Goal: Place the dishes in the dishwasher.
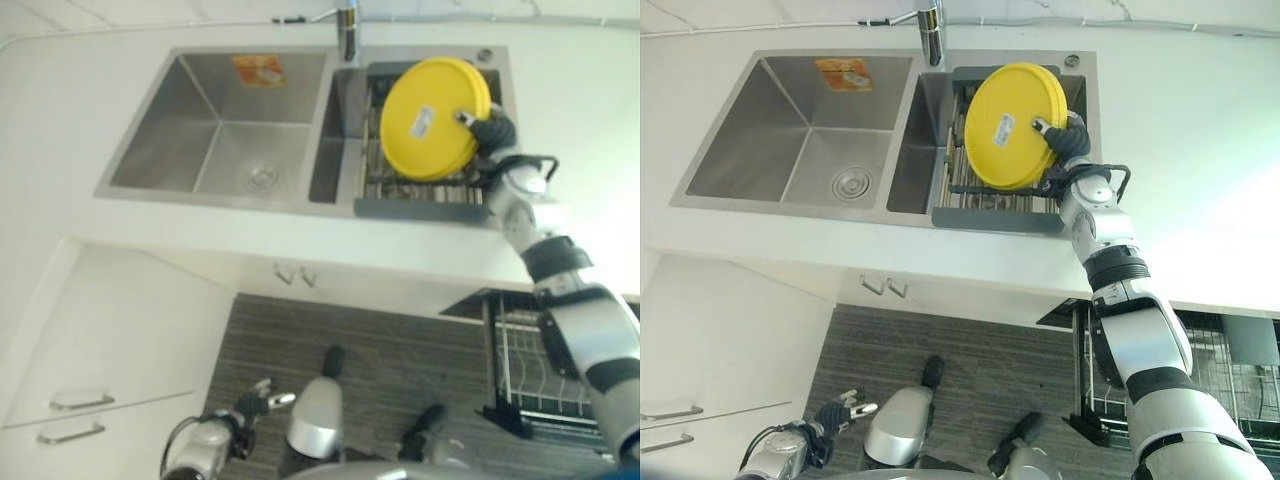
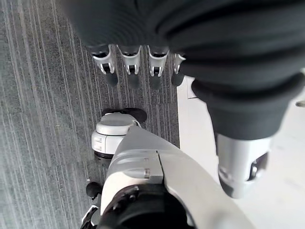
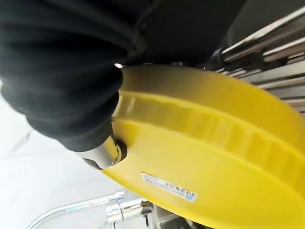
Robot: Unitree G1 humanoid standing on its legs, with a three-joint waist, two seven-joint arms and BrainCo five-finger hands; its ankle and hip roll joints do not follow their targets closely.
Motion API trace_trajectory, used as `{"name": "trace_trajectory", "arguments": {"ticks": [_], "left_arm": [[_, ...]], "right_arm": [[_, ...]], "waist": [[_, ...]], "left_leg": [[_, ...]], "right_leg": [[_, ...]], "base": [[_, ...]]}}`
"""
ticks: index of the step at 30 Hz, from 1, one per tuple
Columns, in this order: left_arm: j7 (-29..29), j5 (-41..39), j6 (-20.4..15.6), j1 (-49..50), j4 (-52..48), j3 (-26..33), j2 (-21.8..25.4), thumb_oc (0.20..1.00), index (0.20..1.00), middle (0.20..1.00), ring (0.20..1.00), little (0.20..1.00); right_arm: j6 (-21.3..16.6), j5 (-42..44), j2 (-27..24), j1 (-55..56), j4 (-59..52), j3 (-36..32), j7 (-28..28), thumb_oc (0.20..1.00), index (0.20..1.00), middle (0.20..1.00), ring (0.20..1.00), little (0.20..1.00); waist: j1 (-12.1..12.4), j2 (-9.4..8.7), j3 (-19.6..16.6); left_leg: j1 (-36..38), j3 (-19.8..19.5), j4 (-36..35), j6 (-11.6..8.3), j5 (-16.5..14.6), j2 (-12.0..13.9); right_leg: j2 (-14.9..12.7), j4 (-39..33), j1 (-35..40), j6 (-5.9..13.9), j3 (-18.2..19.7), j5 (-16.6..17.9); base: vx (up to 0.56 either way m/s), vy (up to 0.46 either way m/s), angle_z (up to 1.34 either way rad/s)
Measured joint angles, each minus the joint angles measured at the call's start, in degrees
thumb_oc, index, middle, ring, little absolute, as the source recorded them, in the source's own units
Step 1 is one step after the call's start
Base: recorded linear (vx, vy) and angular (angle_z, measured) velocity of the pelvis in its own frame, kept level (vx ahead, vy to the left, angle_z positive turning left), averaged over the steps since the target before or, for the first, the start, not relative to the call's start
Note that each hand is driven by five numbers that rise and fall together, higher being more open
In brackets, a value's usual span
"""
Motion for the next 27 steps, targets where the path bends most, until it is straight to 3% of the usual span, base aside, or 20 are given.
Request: {"name": "trace_trajectory", "arguments": {"ticks": [7, 12, 17, 20, 22, 25, 27], "left_arm": [[-0.9, 0.0, 0.1, 0.1, -0.2, 0.2, 0.0, 1.000, 1.000, 1.000, 1.000, 1.000], [-1.0, 0.1, 0.0, 0.2, 0.1, 0.6, -0.1, 1.000, 1.000, 1.000, 1.000, 1.000], [-0.6, 0.1, 0.0, 0.9, 3.3, 2.2, -0.4, 1.000, 1.000, 1.000, 1.000, 1.000], [-0.3, 0.1, 0.0, 1.2, 5.1, 2.2, -1.2, 1.000, 1.000, 1.000, 1.000, 1.000], [-0.2, 0.2, -0.9, 3.0, 5.5, 2.4, -2.4, 1.000, 1.000, 1.000, 1.000, 1.000], [0.3, 0.4, -2.7, 4.4, 5.5, 2.2, -4.1, 1.000, 1.000, 1.000, 1.000, 1.000], [0.8, 2.5, -2.6, 4.2, 5.6, 2.0, -4.7, 1.000, 1.000, 1.000, 1.000, 1.000]], "right_arm": [[-6.7, 2.5, 0.3, 1.8, -6.9, 0.7, 2.0, 0.200, 0.200, 0.200, 0.200, 0.200], [-10.6, 2.6, 0.7, 2.7, -15.6, 0.4, 0.0, 0.200, 0.200, 0.200, 0.200, 0.200], [-15.0, 3.8, 1.1, 5.0, -24.9, 0.1, -1.4, 0.200, 0.200, 0.200, 0.200, 0.200], [-17.1, 6.0, 1.2, 8.9, -32.3, -2.3, -3.9, 0.200, 0.200, 0.200, 0.200, 0.200], [-19.2, 7.2, 1.2, 13.2, -38.8, -3.4, -4.1, 0.200, 0.200, 0.200, 0.200, 0.200], [-19.2, 10.0, 0.6, 21.1, -43.9, -4.1, -2.5, 0.200, 0.200, 0.200, 0.200, 0.200], [-18.9, 11.5, 0.3, 26.6, -45.9, -5.0, -1.5, 0.200, 0.200, 0.200, 0.200, 0.200]], "waist": [[-0.3, -0.02, 0.0], [-2.1, -0.75, -0.4], [-5.7, -3.99, -4.3], [-7.7, -4.56, -7.0], [-10.3, -4.57, -9.0], [-13.2, -5.00, -11.5], [-16.5, -5.54, -11.9]], "left_leg": [[0.6, 1.2, 0.1, 0.02, 0.0, 0.1], [2.2, 3.0, -0.1, 0.03, -0.1, 0.7], [2.9, 5.8, -0.3, -0.06, -0.1, 1.9], [3.2, 7.1, -0.4, -0.17, -0.2, 2.5], [3.5, 9.4, -0.3, -0.24, -0.2, 2.8], [5.0, 12.8, -2.1, -0.39, 0.0, 3.3], [6.3, 14.7, -2.8, -0.63, 0.2, 3.6]], "right_leg": [[-0.1, 0.0, 0.0, -0.05, 0.8, 0.2], [0.4, -0.1, 0.3, -0.37, 2.6, 0.4], [1.2, -0.1, -0.7, -1.00, 5.2, 0.9], [1.8, -0.1, -1.4, -1.34, 6.5, 1.2], [2.2, -0.1, -2.7, -1.86, 8.9, 1.7], [2.8, -0.2, -4.8, -1.95, 12.9, 2.1], [3.2, -0.6, -5.0, -1.60, 14.3, 2.8]], "base": [[-0.05, 0.000, -0.06], [-0.05, -0.048, -0.16], [-0.06, -0.083, -0.29], [-0.13, -0.074, -0.31], [-0.12, -0.071, -0.51], [-0.08, -0.066, -0.62], [-0.03, -0.048, -0.61]]}}
